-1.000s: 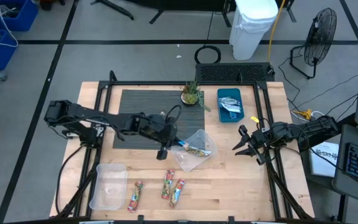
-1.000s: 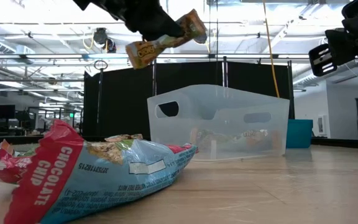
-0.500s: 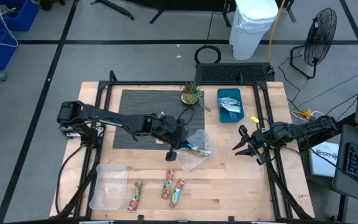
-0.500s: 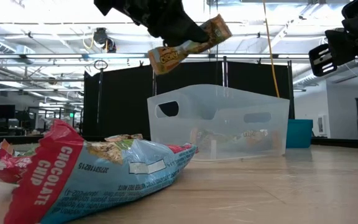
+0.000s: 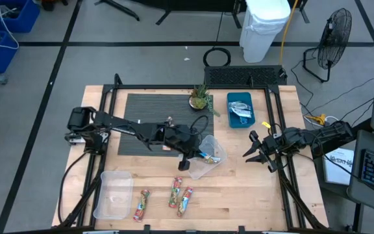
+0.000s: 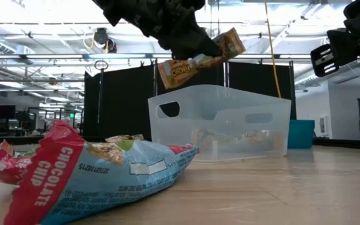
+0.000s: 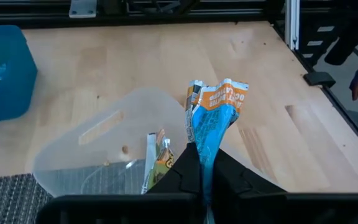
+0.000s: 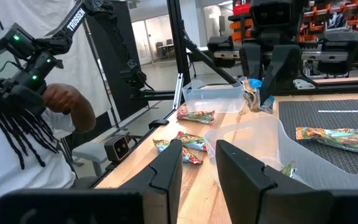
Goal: Pick and place Granola Bars by type
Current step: Put the left yellow granola bar into the top transparent bin
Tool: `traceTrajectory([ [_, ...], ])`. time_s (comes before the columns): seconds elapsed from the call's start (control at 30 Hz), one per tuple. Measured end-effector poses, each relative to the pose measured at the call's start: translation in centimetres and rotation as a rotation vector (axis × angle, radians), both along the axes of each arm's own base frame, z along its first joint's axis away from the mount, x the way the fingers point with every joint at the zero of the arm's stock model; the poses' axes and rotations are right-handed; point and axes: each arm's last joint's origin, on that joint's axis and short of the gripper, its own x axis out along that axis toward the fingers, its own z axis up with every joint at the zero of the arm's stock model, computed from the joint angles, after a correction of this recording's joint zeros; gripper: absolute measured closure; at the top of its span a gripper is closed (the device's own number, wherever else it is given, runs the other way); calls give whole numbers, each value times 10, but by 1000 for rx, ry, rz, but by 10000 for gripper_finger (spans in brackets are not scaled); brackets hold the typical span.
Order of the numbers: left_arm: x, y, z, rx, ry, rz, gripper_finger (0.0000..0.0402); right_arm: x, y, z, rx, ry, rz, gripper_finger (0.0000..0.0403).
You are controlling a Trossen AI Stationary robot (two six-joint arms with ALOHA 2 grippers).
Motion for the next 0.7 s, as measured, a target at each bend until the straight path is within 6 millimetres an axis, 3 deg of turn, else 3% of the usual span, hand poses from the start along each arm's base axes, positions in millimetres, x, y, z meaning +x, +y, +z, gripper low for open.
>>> traceTrajectory([
  [0.17,0,-5,0,-4,-1,-9,393,0,0,0,0,0,1,314],
  [0.4,0,-5,0,-11,0,-7,336,0,0,0,0,0,1,314],
  [0.7,-1,-12,1,-10,-5,-25,327,0,0,0,0,0,0,314],
])
